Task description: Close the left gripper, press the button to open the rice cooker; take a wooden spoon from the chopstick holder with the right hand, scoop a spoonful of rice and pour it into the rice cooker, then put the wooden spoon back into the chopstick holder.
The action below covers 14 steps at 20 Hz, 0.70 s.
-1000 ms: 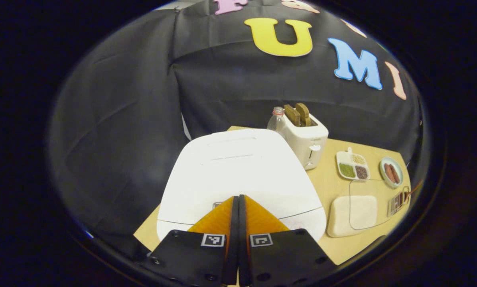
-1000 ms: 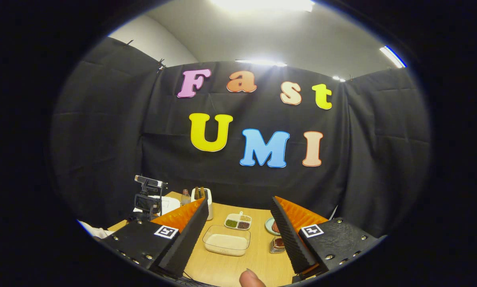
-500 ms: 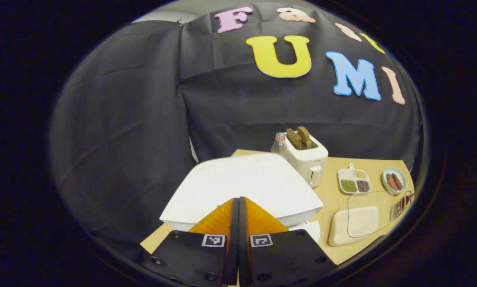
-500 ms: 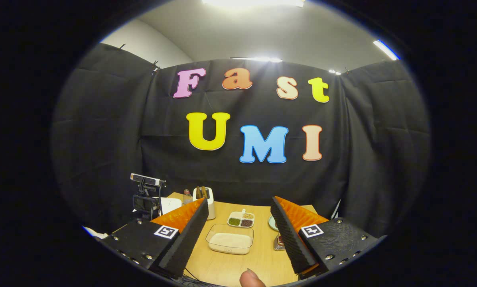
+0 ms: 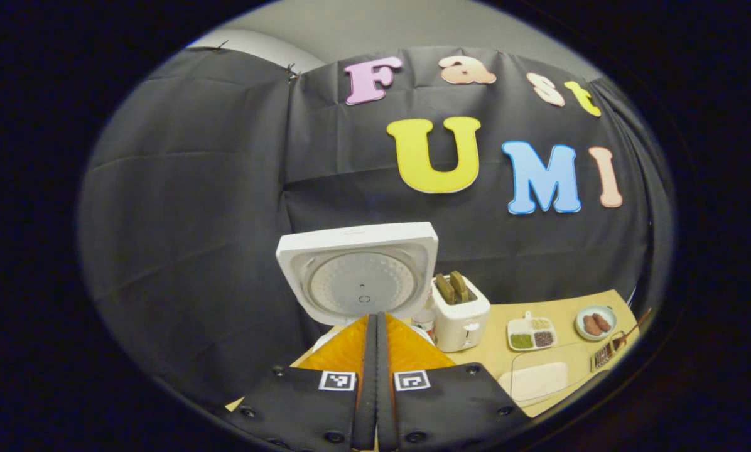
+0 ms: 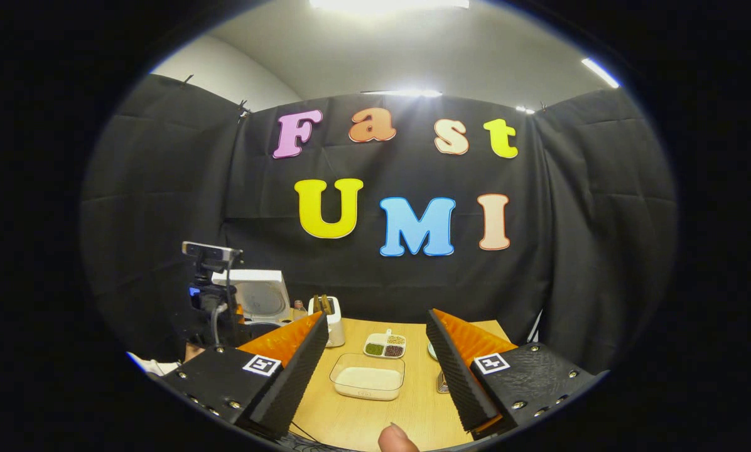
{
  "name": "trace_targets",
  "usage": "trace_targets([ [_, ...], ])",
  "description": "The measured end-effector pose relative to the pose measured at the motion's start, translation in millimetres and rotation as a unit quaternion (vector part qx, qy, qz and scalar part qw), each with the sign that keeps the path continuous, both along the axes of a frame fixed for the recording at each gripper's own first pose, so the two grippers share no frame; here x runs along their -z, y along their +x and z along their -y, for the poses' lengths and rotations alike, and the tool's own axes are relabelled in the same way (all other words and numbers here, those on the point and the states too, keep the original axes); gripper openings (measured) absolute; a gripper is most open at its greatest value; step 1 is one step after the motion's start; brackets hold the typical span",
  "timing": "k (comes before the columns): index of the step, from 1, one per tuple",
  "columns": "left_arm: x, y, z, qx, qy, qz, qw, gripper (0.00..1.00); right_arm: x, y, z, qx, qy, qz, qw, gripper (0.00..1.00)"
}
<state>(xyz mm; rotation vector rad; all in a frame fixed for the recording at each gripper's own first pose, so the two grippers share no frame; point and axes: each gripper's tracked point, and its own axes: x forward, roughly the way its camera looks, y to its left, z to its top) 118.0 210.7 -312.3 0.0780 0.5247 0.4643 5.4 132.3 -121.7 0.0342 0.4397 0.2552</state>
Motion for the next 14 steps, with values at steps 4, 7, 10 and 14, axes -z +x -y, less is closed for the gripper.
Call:
trace_targets([
  [4,-15,-33,6,0.003,-0.026,0.001,1.000,0.08,3,3,10,0.011,-0.004,0.002,1.000,0.96],
  [7,-24,-56,3,-0.005,-0.049,0.004,0.999,0.07,7,4,18,0.021,-0.009,0.004,1.000,0.96],
  [10,-39,-72,-1,-0.007,-0.061,0.014,0.998,0.07,10,3,23,0.027,-0.013,0.001,1.000,0.96],
  [14,-53,-85,-7,-0.009,-0.065,0.027,0.997,0.09,16,4,26,0.034,-0.023,0.001,0.999,0.96],
])
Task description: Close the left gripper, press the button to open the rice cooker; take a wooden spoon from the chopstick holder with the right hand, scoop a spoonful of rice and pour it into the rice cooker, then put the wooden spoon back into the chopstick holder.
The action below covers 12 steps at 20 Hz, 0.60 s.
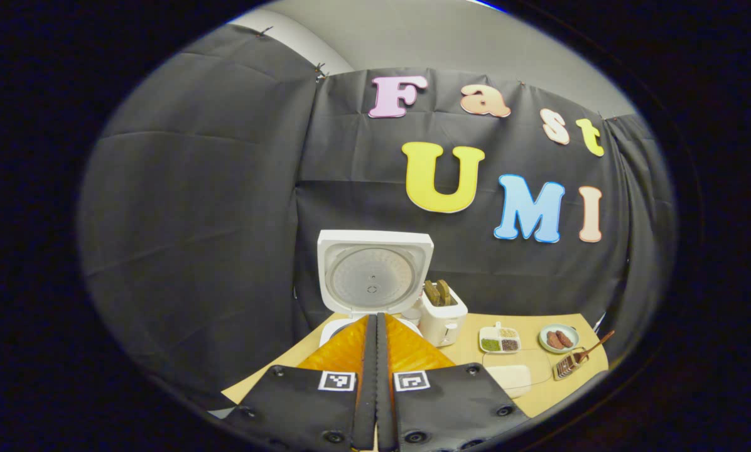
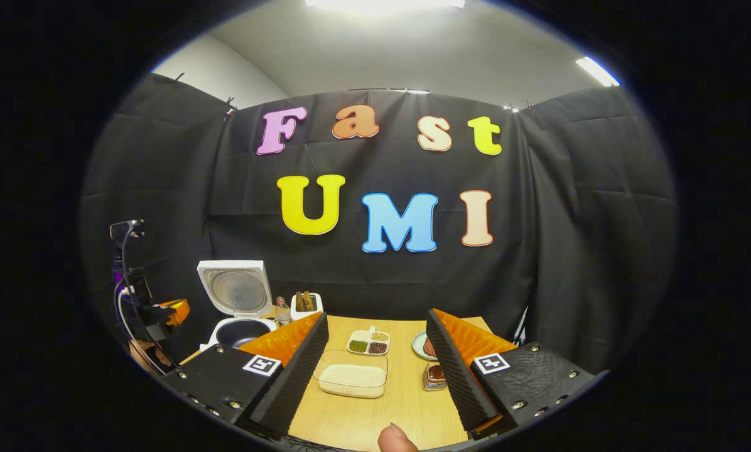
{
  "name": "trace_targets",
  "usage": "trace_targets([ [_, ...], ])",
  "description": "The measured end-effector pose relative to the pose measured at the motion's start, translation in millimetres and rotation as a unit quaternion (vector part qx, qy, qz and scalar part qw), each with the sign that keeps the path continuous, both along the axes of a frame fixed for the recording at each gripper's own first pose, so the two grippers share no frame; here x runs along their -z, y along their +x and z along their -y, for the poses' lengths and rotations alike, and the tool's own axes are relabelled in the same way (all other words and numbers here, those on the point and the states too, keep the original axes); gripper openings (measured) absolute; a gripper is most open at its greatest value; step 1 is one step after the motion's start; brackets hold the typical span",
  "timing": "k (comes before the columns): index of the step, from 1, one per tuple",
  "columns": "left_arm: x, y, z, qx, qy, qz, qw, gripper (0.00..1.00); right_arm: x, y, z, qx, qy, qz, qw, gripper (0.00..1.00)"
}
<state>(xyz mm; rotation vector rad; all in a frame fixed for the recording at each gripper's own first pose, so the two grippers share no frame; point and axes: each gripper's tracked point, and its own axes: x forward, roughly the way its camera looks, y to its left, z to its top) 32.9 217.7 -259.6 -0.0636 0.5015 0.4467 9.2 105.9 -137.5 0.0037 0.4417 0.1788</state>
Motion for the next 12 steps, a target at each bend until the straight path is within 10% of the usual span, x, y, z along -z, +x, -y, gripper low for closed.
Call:
trace_targets([
  [12,-19,-12,32,0.016,0.012,0.023,1.000,0.10,41,22,14,-0.030,0.000,-0.018,0.999,0.96],
])
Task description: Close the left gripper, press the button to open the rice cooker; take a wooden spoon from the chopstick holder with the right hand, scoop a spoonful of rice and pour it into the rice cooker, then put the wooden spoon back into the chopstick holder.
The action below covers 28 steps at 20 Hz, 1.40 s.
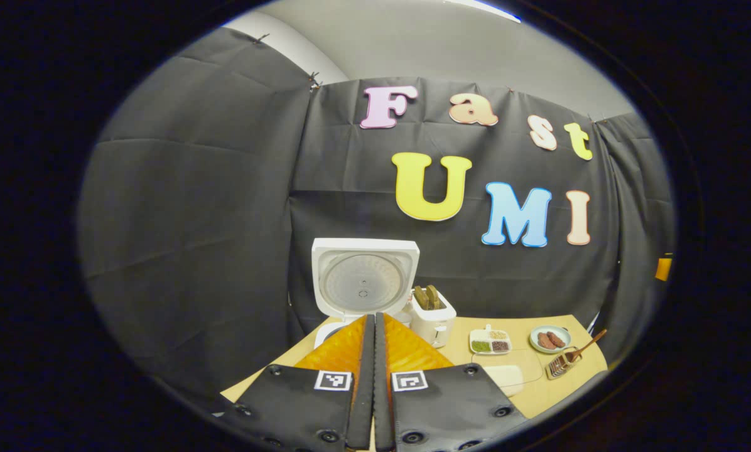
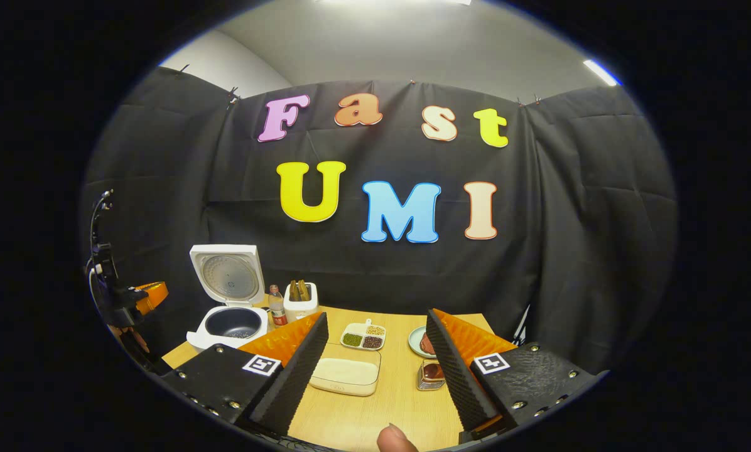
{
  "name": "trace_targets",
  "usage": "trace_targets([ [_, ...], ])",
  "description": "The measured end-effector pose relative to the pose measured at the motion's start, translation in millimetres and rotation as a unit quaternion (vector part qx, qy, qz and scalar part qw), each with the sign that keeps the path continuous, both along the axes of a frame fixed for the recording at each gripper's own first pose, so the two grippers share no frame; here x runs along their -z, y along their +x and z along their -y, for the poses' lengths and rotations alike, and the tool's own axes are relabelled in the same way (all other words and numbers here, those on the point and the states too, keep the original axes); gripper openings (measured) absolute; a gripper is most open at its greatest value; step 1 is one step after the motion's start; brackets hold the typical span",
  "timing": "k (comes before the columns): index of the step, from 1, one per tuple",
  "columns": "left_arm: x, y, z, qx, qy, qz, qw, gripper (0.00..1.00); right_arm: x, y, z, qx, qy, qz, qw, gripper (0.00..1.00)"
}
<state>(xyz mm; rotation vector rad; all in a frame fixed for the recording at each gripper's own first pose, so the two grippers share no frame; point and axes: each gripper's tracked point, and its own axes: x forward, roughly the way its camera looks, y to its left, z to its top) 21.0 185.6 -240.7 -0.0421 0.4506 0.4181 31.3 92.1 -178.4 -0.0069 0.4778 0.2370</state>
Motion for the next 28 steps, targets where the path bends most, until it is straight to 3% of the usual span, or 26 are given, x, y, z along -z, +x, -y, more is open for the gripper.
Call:
trace_targets([
  [2,-8,4,18,0.005,0.006,0.010,1.000,0.21,6,11,9,-0.007,0.008,-0.002,1.000,0.96],
  [5,-20,6,36,0.004,0.027,0.021,0.999,0.50,15,25,23,-0.017,0.015,-0.002,1.000,0.96],
  [9,-21,8,51,-0.013,0.035,0.018,0.999,0.68,27,46,44,-0.024,0.021,0.000,0.999,0.96],
  [10,-23,8,54,-0.017,0.036,0.019,0.999,0.65,30,50,48,-0.024,0.022,-0.001,0.999,0.96],
  [19,-27,11,81,-0.027,0.036,0.026,0.999,0.91,64,79,84,-0.019,0.027,-0.011,0.999,0.96],
  [28,-42,15,98,-0.025,0.045,0.036,0.998,0.94,164,105,144,0.033,0.013,-0.051,0.998,0.96],
])
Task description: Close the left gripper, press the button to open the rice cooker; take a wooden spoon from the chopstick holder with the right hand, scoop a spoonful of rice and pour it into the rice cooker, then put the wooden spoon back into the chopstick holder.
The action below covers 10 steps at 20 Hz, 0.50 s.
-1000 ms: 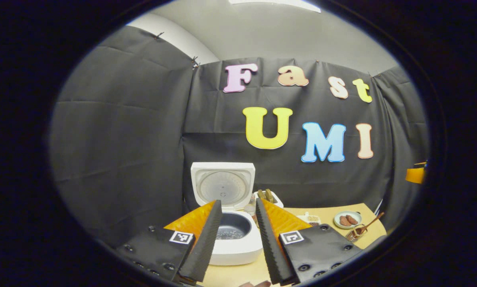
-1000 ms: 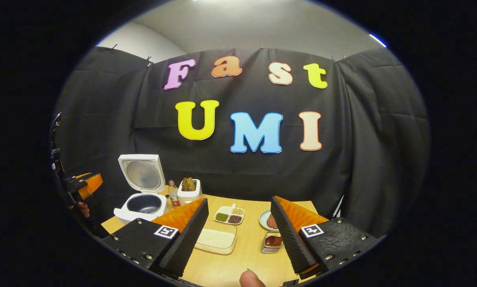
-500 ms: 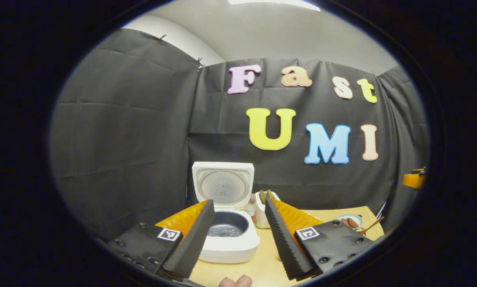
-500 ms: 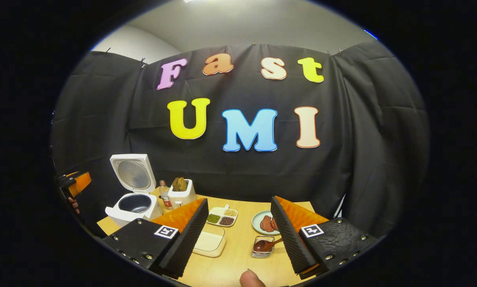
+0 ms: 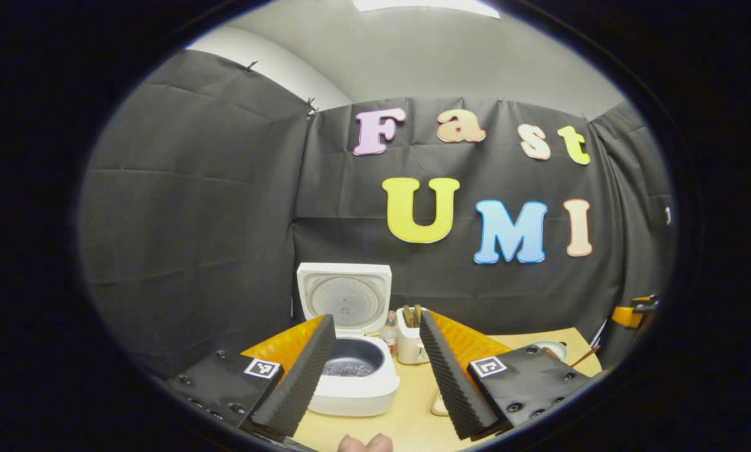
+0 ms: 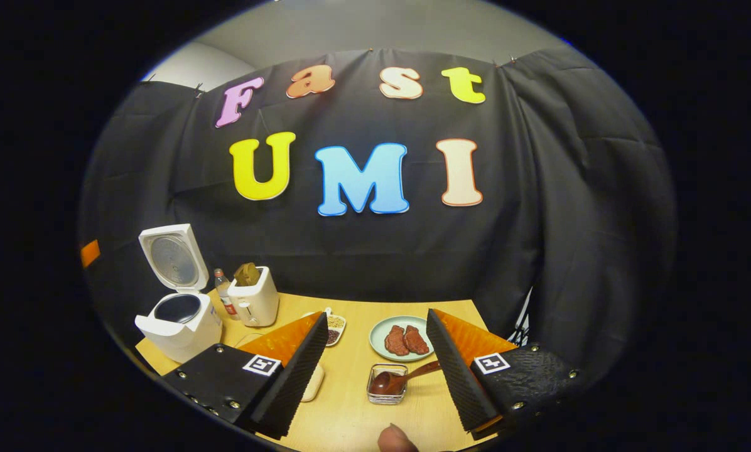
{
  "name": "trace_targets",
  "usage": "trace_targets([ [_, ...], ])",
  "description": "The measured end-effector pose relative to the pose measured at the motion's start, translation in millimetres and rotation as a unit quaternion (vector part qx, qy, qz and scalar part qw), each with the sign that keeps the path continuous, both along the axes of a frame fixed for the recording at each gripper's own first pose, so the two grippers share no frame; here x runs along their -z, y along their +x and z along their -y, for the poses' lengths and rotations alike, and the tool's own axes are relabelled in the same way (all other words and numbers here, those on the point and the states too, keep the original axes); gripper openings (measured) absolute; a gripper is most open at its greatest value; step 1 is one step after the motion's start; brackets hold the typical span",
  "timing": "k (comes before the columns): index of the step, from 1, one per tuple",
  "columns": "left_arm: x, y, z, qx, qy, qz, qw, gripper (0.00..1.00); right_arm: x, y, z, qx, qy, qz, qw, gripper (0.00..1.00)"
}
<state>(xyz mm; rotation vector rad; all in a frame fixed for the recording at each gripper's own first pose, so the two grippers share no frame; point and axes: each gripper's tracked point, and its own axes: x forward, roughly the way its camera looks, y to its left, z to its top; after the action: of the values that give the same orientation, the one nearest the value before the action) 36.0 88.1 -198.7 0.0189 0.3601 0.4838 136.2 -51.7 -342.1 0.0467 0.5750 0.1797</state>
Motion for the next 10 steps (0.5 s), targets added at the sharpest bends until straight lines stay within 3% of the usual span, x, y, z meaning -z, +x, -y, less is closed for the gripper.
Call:
trace_targets([
  [10,14,-4,26,0.021,0.033,-0.046,0.998,0.95,166,6,44,0.067,0.007,-0.093,0.993,0.96],
])
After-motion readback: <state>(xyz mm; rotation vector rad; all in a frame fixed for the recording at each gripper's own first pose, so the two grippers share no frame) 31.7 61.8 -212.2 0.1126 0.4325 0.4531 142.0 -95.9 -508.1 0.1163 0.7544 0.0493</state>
